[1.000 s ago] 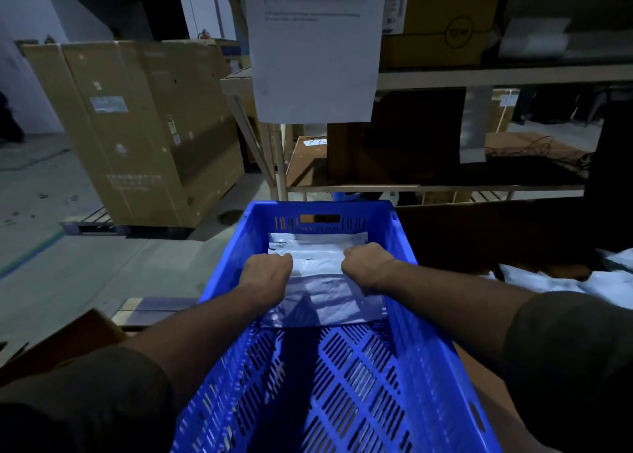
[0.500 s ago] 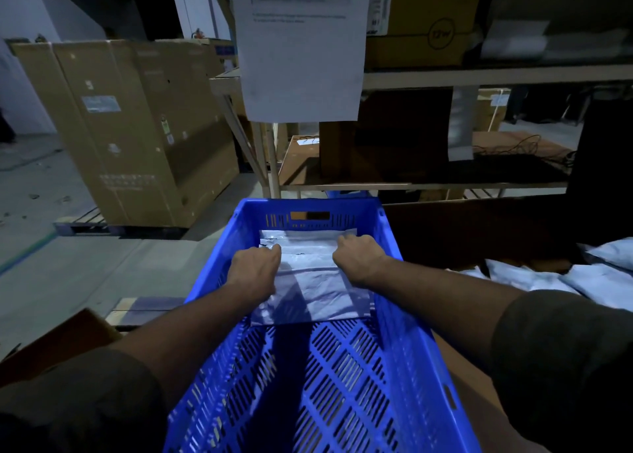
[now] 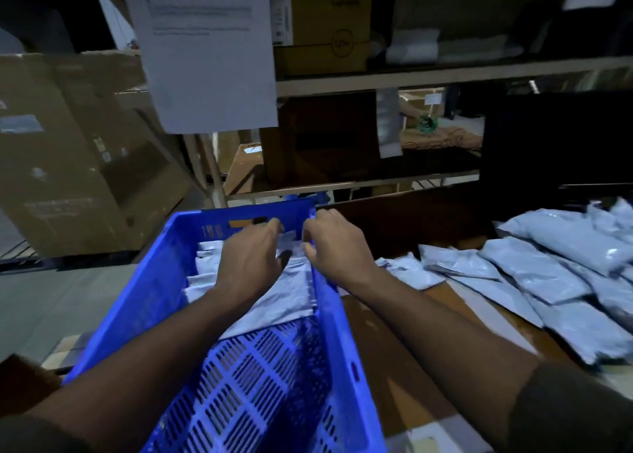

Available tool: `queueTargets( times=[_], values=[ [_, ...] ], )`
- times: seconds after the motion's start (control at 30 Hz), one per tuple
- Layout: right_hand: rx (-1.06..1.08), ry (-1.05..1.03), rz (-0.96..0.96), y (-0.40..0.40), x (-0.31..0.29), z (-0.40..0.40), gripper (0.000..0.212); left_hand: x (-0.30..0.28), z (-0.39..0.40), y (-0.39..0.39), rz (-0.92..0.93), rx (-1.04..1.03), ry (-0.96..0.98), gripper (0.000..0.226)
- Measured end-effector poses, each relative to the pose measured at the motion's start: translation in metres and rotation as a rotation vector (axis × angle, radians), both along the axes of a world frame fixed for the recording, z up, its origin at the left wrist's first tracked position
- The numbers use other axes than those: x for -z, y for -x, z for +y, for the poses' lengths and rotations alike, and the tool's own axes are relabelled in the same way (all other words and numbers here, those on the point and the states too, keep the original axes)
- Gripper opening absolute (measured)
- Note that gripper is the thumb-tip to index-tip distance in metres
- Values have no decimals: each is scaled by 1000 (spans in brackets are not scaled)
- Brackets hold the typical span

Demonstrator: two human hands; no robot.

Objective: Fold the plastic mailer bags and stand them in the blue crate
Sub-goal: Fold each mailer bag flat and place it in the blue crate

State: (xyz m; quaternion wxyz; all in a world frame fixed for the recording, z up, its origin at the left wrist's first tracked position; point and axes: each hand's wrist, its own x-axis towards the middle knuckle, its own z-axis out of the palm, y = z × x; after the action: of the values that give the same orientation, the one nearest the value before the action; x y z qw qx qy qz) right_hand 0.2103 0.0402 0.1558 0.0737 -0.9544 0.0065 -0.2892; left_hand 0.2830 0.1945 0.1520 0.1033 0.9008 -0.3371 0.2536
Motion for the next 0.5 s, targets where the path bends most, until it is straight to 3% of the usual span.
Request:
queueTargets(
  times=[0.23,0.5],
  values=[
    [207,-131,8,77,13,-94,7,-19,-92,54,-21,191,48,37],
    [478,-228,89,178,54,-223,7,9,-226,108,93,342,-121,30]
  ],
)
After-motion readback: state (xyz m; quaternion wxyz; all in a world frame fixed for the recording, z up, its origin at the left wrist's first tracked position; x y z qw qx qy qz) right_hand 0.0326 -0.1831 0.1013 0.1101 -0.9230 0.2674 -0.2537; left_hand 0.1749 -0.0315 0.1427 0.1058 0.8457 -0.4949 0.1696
